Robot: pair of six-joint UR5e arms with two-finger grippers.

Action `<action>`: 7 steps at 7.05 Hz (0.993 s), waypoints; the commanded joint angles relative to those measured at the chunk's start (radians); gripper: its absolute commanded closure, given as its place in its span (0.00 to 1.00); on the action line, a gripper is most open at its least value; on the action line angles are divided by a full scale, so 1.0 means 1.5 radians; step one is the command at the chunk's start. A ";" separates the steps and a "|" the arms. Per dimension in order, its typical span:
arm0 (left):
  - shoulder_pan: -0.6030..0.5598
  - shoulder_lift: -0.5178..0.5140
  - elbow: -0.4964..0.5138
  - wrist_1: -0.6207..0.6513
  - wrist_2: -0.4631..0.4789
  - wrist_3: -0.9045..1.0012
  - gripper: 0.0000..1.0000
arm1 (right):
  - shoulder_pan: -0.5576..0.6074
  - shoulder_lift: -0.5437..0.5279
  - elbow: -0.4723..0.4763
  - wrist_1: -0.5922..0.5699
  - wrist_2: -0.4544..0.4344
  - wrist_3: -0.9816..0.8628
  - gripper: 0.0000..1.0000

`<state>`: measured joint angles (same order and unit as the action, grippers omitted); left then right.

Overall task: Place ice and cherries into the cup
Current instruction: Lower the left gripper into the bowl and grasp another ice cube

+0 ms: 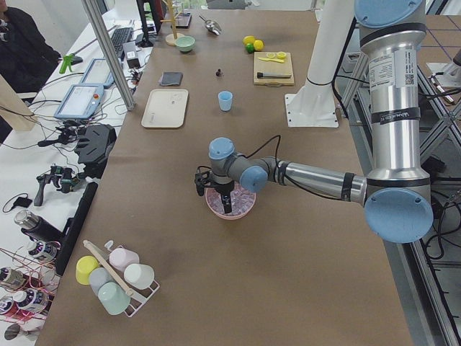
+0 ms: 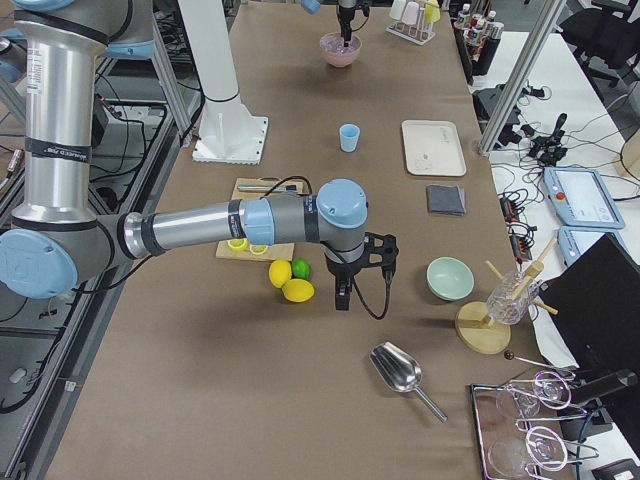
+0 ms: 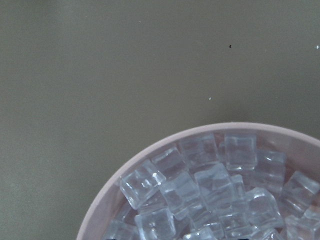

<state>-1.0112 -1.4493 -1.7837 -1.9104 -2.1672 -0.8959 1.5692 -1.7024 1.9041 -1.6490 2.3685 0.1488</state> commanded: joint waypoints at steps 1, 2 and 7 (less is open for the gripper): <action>-0.002 -0.001 0.008 0.000 0.004 0.020 0.27 | 0.000 -0.002 0.001 0.000 0.000 0.000 0.00; -0.002 -0.001 0.009 0.000 0.004 0.020 0.37 | 0.000 -0.002 0.003 0.000 0.000 0.000 0.00; -0.003 -0.001 0.006 0.001 0.007 0.021 0.90 | 0.000 -0.003 0.006 0.000 0.000 0.000 0.00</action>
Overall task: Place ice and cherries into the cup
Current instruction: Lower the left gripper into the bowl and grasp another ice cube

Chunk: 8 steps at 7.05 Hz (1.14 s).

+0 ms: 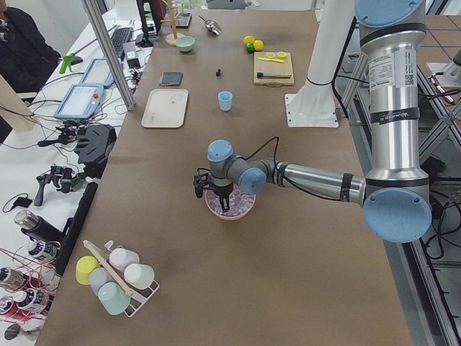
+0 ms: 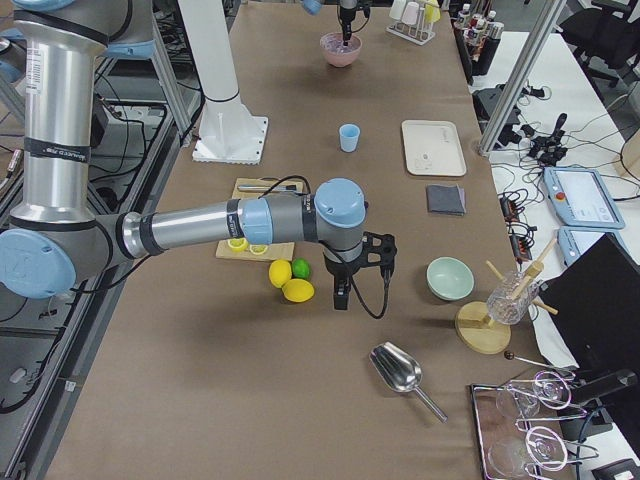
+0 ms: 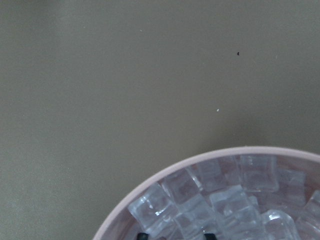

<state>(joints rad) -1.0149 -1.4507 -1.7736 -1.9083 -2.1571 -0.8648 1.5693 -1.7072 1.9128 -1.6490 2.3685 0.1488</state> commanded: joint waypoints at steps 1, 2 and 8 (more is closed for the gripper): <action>-0.001 0.000 -0.003 0.000 0.000 0.002 1.00 | 0.000 0.000 0.001 0.000 0.000 0.000 0.00; -0.018 0.000 -0.014 0.002 -0.001 0.007 1.00 | 0.000 0.000 0.001 0.000 0.000 0.000 0.00; -0.052 -0.185 -0.104 0.046 0.034 0.027 1.00 | 0.016 -0.008 0.029 0.000 0.009 0.000 0.00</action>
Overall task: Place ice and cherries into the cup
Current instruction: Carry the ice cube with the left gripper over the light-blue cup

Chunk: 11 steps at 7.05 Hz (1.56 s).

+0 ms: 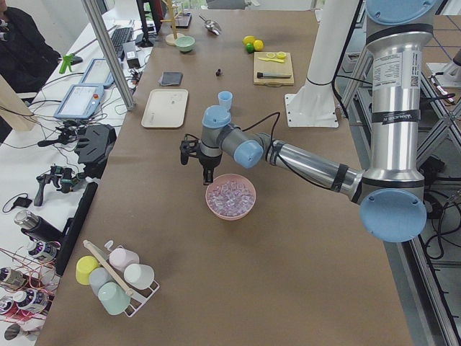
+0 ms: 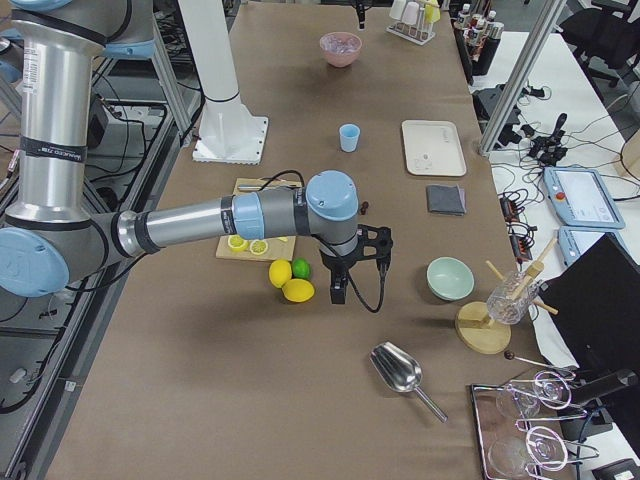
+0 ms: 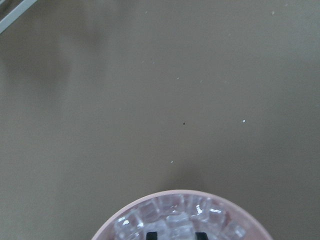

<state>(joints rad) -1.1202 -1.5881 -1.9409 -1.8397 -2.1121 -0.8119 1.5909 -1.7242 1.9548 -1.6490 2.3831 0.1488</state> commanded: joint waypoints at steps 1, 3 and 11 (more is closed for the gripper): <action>0.069 -0.188 0.024 0.000 0.006 -0.019 1.00 | 0.001 0.005 -0.002 0.000 0.001 0.000 0.00; 0.149 -0.337 0.077 -0.004 0.023 -0.103 1.00 | 0.001 0.008 -0.002 0.000 0.015 0.000 0.00; 0.434 -0.457 0.222 -0.127 0.324 -0.261 1.00 | 0.002 0.001 0.000 0.001 0.012 0.000 0.00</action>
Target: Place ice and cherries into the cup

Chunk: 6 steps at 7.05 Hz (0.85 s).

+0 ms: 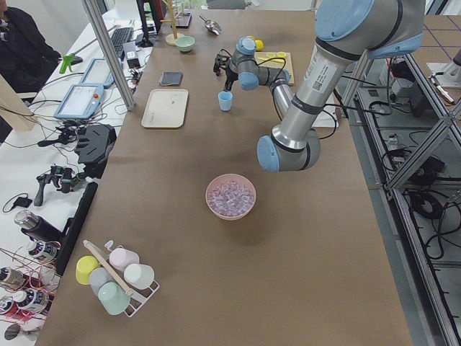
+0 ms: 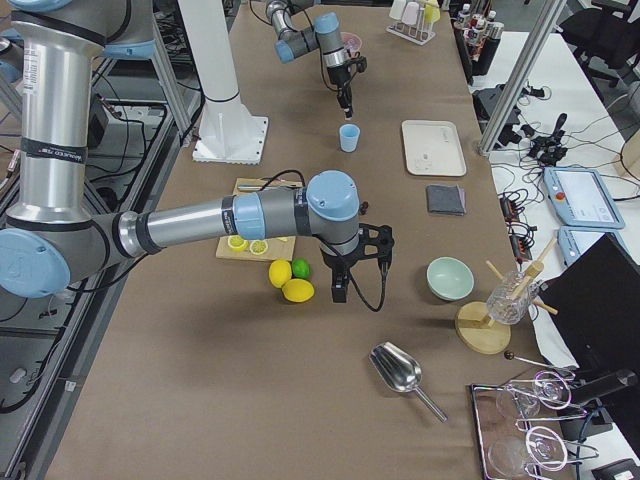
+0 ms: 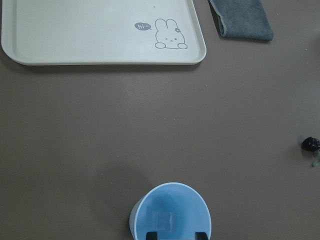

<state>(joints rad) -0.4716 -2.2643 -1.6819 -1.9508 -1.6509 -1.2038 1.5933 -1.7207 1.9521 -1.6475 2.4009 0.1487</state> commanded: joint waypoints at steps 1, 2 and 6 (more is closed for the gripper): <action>0.001 -0.012 0.060 -0.060 0.017 0.000 1.00 | -0.001 0.002 0.001 0.000 -0.001 0.000 0.00; 0.002 -0.015 0.060 -0.060 0.017 -0.002 1.00 | 0.000 0.004 -0.001 0.000 -0.001 0.000 0.00; -0.001 -0.003 -0.013 0.024 -0.014 0.006 0.02 | 0.000 0.005 -0.002 0.000 0.000 0.000 0.00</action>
<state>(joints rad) -0.4616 -2.2801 -1.6349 -1.9982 -1.6436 -1.2021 1.5938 -1.7136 1.9498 -1.6475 2.3994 0.1488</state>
